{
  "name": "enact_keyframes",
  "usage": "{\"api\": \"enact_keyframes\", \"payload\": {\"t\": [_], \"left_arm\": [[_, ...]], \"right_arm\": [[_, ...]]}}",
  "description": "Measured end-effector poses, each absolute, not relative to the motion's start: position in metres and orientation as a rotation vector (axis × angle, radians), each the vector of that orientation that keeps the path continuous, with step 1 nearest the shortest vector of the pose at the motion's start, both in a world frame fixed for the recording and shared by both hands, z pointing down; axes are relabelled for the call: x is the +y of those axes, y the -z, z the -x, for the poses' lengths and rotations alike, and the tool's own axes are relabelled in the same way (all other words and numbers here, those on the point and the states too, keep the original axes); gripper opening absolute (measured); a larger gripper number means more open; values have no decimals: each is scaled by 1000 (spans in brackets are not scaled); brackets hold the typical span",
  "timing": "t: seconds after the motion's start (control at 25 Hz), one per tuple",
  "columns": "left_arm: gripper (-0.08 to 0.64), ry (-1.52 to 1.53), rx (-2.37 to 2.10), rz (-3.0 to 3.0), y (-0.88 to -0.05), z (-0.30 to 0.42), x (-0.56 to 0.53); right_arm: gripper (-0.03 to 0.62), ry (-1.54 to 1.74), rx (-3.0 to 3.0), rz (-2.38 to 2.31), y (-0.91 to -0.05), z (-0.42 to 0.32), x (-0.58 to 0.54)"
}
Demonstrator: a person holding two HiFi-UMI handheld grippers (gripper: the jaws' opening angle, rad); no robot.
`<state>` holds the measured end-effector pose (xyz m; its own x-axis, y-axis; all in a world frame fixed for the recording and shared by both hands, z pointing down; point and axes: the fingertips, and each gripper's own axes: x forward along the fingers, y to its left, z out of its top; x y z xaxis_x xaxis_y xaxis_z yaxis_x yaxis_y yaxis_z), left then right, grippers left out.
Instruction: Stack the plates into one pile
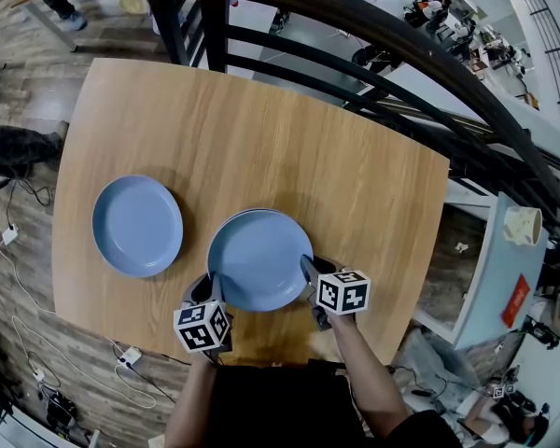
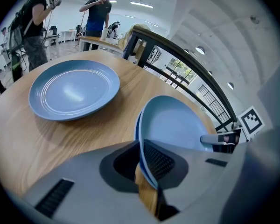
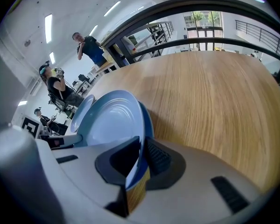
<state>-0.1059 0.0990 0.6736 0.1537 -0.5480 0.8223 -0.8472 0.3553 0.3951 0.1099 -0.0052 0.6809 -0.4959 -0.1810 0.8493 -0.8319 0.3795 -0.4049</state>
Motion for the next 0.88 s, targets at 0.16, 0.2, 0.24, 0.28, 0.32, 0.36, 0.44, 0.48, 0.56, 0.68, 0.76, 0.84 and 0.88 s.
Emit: {"api": "enact_keyframes", "payload": {"t": [0.16,0.2,0.24,0.28,0.32,0.36,0.44,0.48,0.56,0.68,0.76,0.84,0.88], "left_arm": [[43,-343,-1520,-1317,-674,106,97],[43,-343,-1521,-1317,-674,106,97],[43,-341,-1521,-1316,-674,105,97],[43,-340,-1522,-1316,-674,105,97],[43,-339,-1523,-1316,-674,106,96],[43,-338,-1523,-1315,-674,106,96],[42,-338,-1525,-1312,-674,106,97],[41,-338,-1527,-1310,-675,106,98],[41,-339,-1530,-1308,-675,108,98],[41,-337,-1528,-1310,-675,108,98],[41,-336,-1527,-1312,-674,106,97],[41,-336,-1527,-1314,-675,105,96],[40,-337,-1528,-1315,-675,105,95]], "right_arm": [[58,-1052,-1911,-869,-681,-111,-6],[61,-1027,-1911,-865,-681,-111,-6],[64,-1001,-1910,-861,-681,-111,-6],[67,-977,-1910,-855,-681,-111,-6],[71,-954,-1910,-850,-681,-111,-6],[72,-931,-1911,-845,-681,-111,-6],[78,-885,-1912,-834,-681,-111,-5],[81,-862,-1912,-829,-681,-111,-4],[87,-814,-1908,-817,-681,-109,-3],[100,-725,-1896,-798,-681,-110,-3],[108,-671,-1889,-790,-681,-112,-4],[114,-629,-1887,-789,-681,-114,-5],[118,-610,-1888,-790,-681,-114,-6]]}}
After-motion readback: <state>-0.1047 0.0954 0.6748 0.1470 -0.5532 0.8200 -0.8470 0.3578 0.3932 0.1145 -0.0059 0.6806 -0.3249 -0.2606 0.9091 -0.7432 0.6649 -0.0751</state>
